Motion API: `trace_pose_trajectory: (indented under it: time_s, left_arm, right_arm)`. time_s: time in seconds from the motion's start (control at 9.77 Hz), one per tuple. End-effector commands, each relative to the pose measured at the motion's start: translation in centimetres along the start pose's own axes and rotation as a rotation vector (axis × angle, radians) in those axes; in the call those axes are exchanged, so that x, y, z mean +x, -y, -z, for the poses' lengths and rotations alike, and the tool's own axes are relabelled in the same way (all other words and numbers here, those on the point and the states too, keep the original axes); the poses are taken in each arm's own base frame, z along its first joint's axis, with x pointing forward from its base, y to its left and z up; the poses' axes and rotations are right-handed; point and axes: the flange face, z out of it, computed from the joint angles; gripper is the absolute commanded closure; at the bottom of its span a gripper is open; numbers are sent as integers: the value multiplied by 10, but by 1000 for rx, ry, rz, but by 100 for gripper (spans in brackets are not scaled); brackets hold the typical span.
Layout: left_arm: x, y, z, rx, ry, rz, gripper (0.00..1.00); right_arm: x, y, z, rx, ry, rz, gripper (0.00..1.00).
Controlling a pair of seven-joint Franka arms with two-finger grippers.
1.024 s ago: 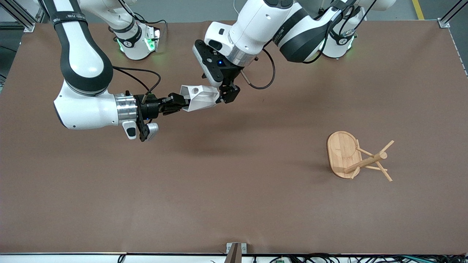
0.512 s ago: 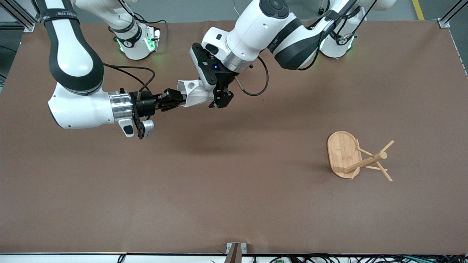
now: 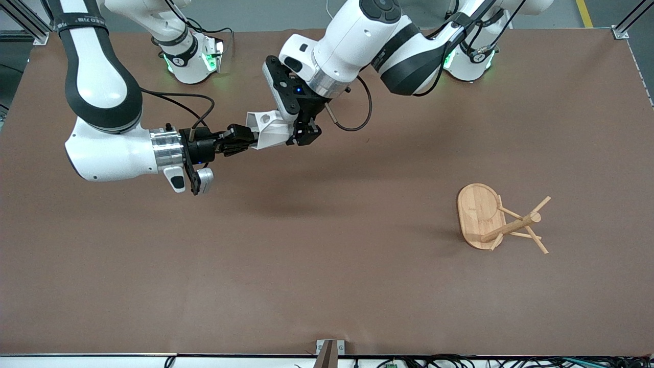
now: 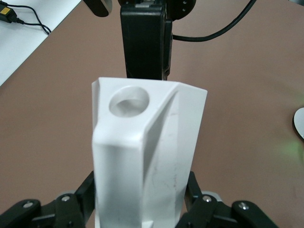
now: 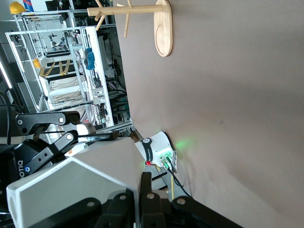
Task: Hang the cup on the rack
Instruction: 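Grasp the cup with the left gripper and open the right gripper, then carry the cup with the left gripper while the right gripper withdraws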
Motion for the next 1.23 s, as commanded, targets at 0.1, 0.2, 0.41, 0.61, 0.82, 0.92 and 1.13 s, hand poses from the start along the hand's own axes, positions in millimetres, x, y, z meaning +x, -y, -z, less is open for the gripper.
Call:
trace_pose_trajectory:
  time_s: [0.1,0.2,0.41,0.61,0.82,0.92,1.13]
  left_arm:
    - [-14,18,-22,-5,23,2,100]
    - [-17,22,-22,0,33,1,100]
    - [-24,29,-25,0,66,-1,100]
    - [-40,55,-24,23,119,-5,100]
    - [-55,80,-22,36,175,35,100]
    - [-70,111,-11,49,195,104,100]
    - [-97,156,12,78,244,326,100]
  right_arm:
    - [-21,13,14,-9,43,-52,0]
    - [-25,6,26,-117,41,-43,0]
    - [-31,-12,60,-279,15,-48,0]
    - [-49,-21,120,-489,-67,-138,0]
    - [-65,-19,162,-638,-136,-198,0]
    - [-75,-28,191,-707,-173,-222,0]
    - [-93,-20,252,-892,-264,-235,0]
